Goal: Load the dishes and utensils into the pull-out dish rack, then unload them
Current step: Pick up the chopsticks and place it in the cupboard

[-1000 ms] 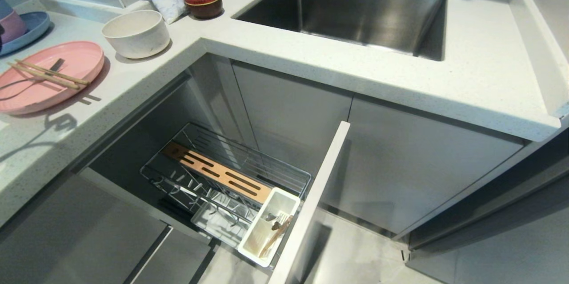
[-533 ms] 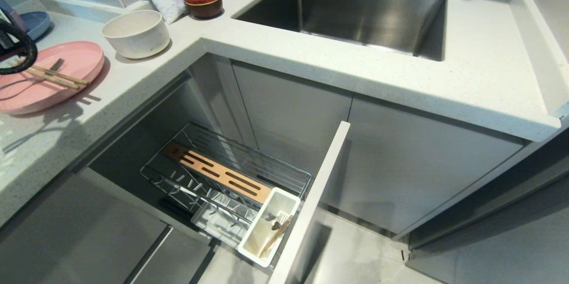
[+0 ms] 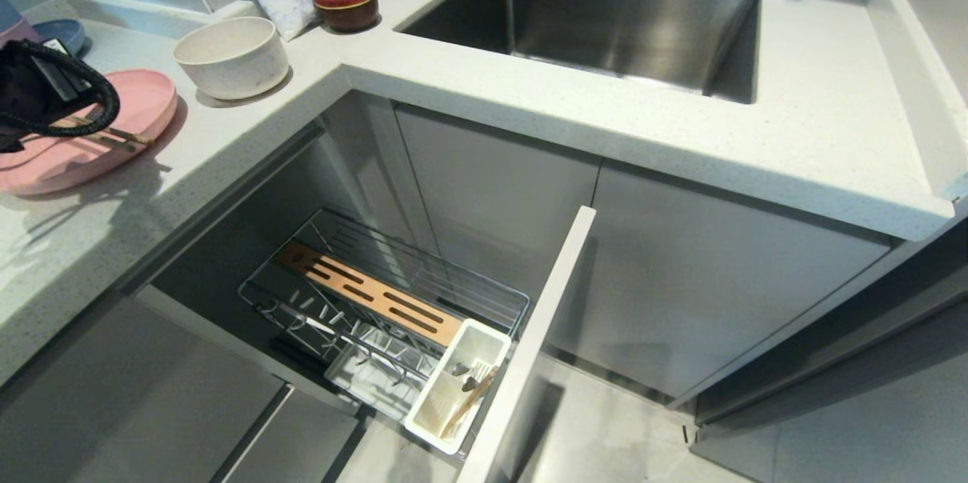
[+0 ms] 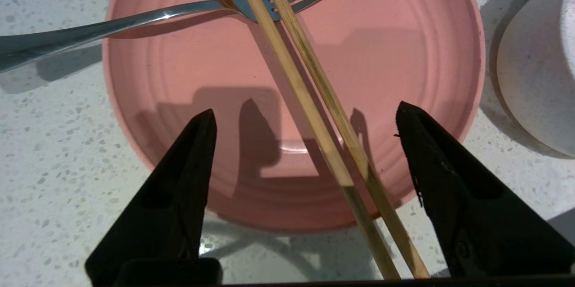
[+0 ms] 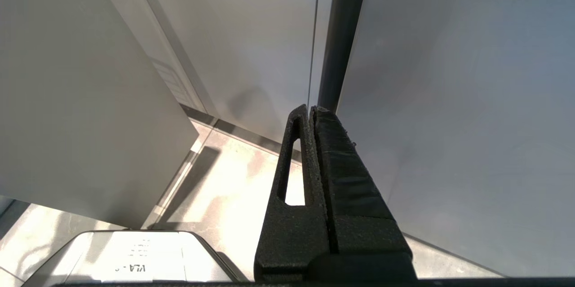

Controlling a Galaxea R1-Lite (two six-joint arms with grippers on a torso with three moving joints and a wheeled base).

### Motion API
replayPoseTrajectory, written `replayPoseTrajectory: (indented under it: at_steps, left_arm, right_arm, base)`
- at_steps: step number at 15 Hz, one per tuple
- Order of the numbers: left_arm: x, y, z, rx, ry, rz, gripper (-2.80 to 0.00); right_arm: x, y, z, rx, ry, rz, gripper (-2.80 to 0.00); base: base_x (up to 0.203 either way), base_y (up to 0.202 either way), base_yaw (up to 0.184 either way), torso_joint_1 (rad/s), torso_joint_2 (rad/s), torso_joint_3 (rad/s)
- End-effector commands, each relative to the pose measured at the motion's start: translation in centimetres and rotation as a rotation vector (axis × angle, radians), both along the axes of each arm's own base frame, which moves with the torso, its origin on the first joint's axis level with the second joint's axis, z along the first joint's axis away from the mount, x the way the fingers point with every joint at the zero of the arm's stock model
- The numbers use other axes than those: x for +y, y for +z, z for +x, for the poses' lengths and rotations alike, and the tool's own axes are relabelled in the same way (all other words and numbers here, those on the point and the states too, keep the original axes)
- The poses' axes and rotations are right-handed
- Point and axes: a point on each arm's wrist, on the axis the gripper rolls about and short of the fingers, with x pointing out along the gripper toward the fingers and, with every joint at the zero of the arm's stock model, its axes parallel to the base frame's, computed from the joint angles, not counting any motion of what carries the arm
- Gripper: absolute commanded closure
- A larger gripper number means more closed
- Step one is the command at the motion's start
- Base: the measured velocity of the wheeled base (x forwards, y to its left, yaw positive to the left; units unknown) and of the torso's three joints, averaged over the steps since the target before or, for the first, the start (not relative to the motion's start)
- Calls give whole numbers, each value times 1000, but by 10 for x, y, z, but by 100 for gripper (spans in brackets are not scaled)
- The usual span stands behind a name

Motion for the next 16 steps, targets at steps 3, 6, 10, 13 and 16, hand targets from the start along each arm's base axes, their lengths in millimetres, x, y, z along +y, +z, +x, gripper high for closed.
replayPoseTrajectory:
  at_steps: [3, 6, 10, 13, 16]
  left_arm:
    - [2, -7, 13, 21, 15, -15, -280]
    - [2, -11, 20, 22, 20, -34, -280]
    - [3, -12, 27, 10, 14, -60, -280]
    - [3, -12, 27, 12, 14, -60, -280]
    - [3, -14, 29, 15, 14, -61, -280]
  right_arm:
    - [0, -1, 0, -2, 1, 0, 0]
    - [0, -1, 0, -2, 0, 0, 0]
    - [0, -1, 0, -2, 1, 0, 0]
    - [0, -1, 0, -2, 1, 0, 0]
    - [0, -1, 0, -2, 1, 0, 0]
  base:
    - [0, 0, 0, 0, 0, 0]
    - [0, 0, 0, 0, 0, 0]
    - [0, 0, 0, 0, 0, 0]
    - [0, 0, 0, 0, 0, 0]
    - [0, 0, 0, 0, 0, 0]
